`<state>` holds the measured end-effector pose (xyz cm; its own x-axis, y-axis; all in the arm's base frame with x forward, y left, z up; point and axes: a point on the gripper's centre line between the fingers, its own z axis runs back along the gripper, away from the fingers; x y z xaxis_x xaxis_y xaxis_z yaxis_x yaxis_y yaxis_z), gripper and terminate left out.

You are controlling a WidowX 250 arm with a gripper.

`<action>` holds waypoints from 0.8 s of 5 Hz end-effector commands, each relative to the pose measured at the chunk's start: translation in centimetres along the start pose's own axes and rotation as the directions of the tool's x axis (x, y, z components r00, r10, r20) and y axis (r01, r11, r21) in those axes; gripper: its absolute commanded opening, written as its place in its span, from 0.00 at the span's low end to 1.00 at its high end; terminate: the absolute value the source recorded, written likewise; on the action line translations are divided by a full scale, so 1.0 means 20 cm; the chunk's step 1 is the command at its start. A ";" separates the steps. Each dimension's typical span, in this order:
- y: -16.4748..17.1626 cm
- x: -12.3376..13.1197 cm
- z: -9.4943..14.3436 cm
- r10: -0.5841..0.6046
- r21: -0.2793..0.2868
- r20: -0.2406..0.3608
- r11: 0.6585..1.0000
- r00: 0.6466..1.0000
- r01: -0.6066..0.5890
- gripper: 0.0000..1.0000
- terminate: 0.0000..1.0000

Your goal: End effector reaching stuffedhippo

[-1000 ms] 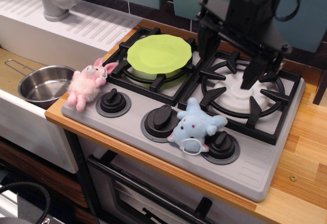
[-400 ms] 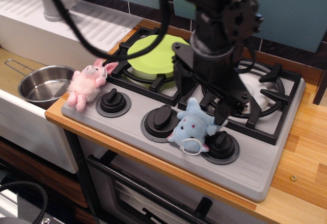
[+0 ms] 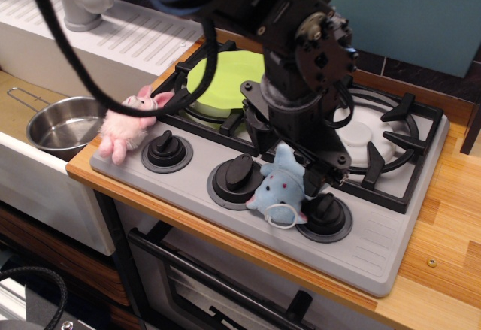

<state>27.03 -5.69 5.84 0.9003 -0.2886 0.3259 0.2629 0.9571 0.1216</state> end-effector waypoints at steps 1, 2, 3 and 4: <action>-0.04 0.01 -0.06 0.046 -0.040 0.023 0.998 0.999 -0.045 1.00 0.00; -0.07 -0.01 -0.09 0.060 -0.054 0.024 0.997 0.998 -0.058 1.00 0.00; -0.11 -0.03 -0.11 0.093 -0.080 0.011 0.993 0.996 -0.091 1.00 0.00; -0.13 -0.05 -0.12 0.112 -0.101 0.001 0.989 0.994 -0.111 1.00 0.00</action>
<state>26.34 -7.25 3.17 0.9267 -0.1584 0.3408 0.1734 0.9847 -0.0140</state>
